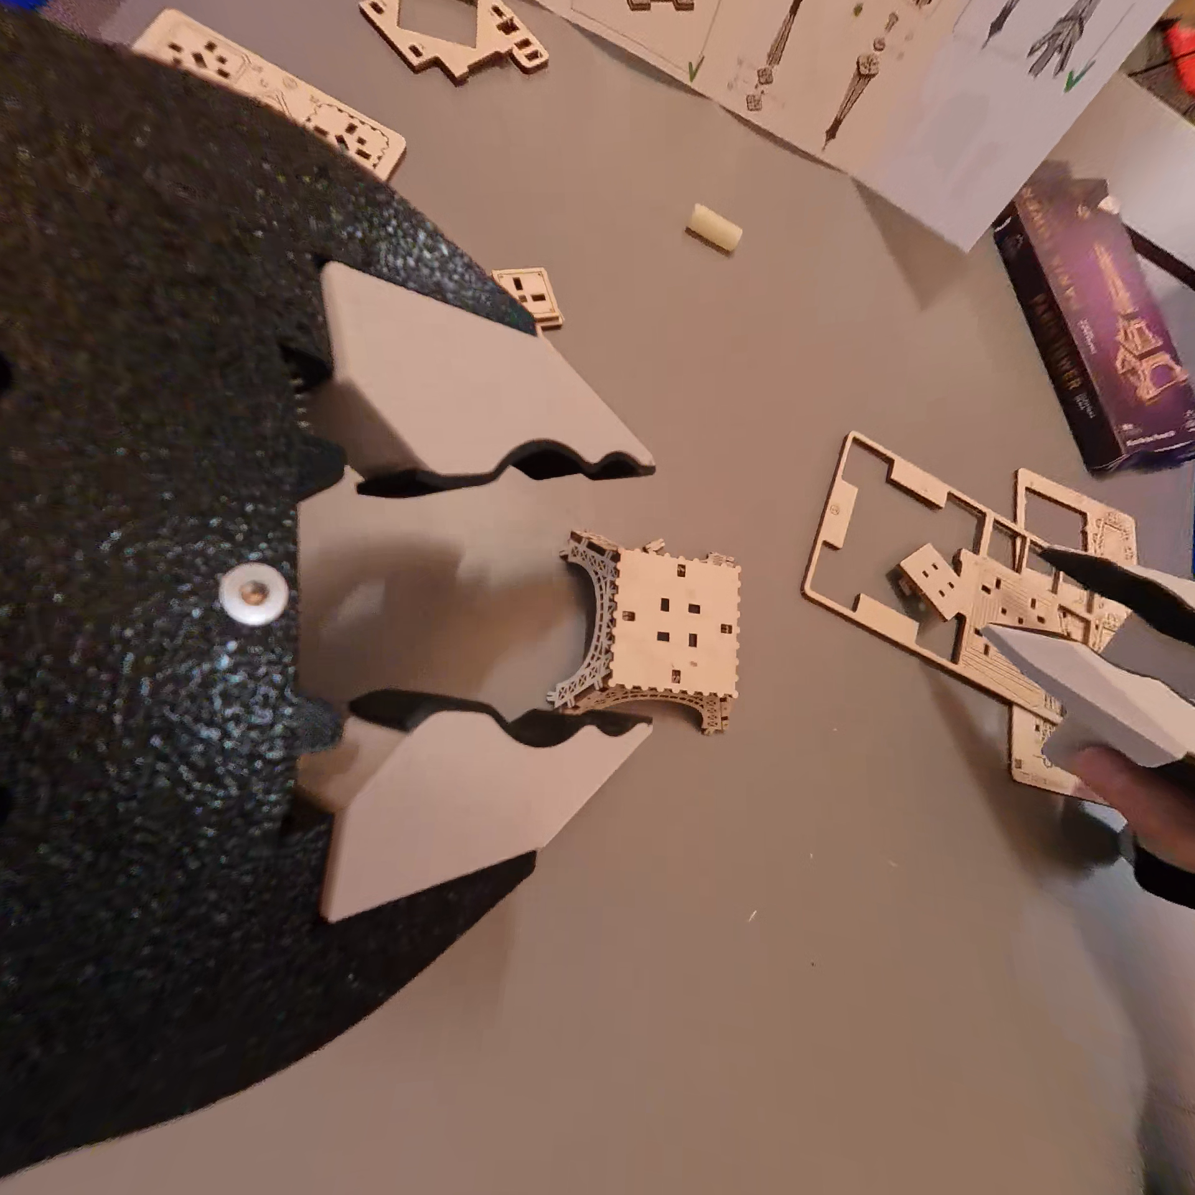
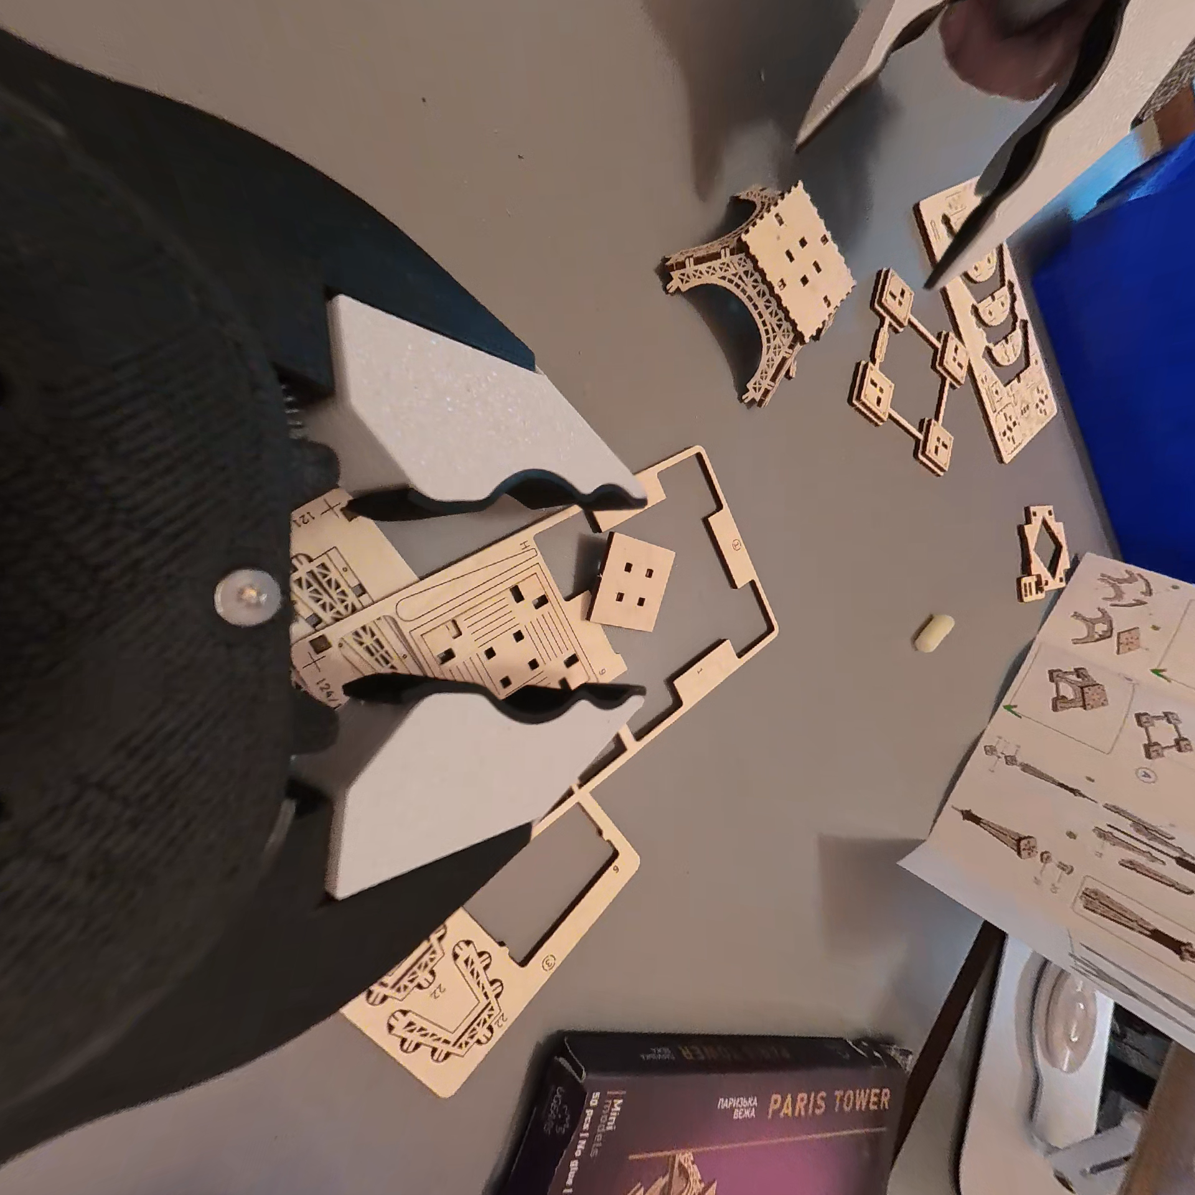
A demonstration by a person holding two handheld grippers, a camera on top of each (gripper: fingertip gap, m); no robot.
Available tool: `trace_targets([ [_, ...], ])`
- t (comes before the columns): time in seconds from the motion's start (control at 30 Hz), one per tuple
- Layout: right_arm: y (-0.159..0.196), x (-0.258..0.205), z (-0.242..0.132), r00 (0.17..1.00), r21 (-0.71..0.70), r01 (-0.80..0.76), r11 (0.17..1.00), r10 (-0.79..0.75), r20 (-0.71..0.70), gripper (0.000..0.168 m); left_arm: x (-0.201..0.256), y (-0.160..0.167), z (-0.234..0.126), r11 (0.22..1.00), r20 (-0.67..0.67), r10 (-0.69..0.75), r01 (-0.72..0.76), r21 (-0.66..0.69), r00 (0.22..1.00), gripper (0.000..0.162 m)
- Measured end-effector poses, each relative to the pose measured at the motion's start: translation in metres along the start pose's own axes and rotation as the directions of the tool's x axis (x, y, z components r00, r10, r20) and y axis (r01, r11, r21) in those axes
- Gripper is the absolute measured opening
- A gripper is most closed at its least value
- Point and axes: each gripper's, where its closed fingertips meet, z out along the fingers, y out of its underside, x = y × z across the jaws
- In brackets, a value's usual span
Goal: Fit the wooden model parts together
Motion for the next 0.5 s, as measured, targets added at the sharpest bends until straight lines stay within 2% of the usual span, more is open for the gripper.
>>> trace_targets([
  [0.1,0.001,0.001,0.001,1.000,-0.010,-0.002,1.000,0.001,-0.008,0.051,0.001,0.005,0.005,1.000,0.010,0.021,-0.021,0.007,1.000,0.076],
  [0.2,0.011,0.000,0.007,1.000,-0.082,-0.009,0.997,0.009,-0.009,0.051,0.003,0.013,0.013,1.000,-0.005,0.027,-0.027,-0.013,1.000,0.077],
  [0.3,0.020,-0.001,0.013,1.000,-0.149,0.008,0.989,-0.010,-0.014,0.051,0.007,0.010,0.020,1.000,-0.034,0.021,-0.021,0.006,0.999,0.069],
  [0.37,0.023,-0.001,0.015,1.000,-0.173,0.019,0.985,-0.023,-0.019,0.052,0.008,0.012,0.024,1.000,-0.045,0.027,-0.028,-0.011,0.999,0.053],
  [0.43,0.022,0.000,0.016,0.999,-0.172,0.019,0.985,-0.024,-0.029,0.051,0.002,0.011,0.022,0.999,-0.024,0.035,-0.035,-0.005,0.999,0.052],
  [0.5,0.022,0.000,0.016,0.999,-0.170,0.016,0.985,-0.020,-0.027,0.051,-0.007,0.002,0.011,0.998,-0.004,0.010,-0.010,0.066,1.000,0.052],
])
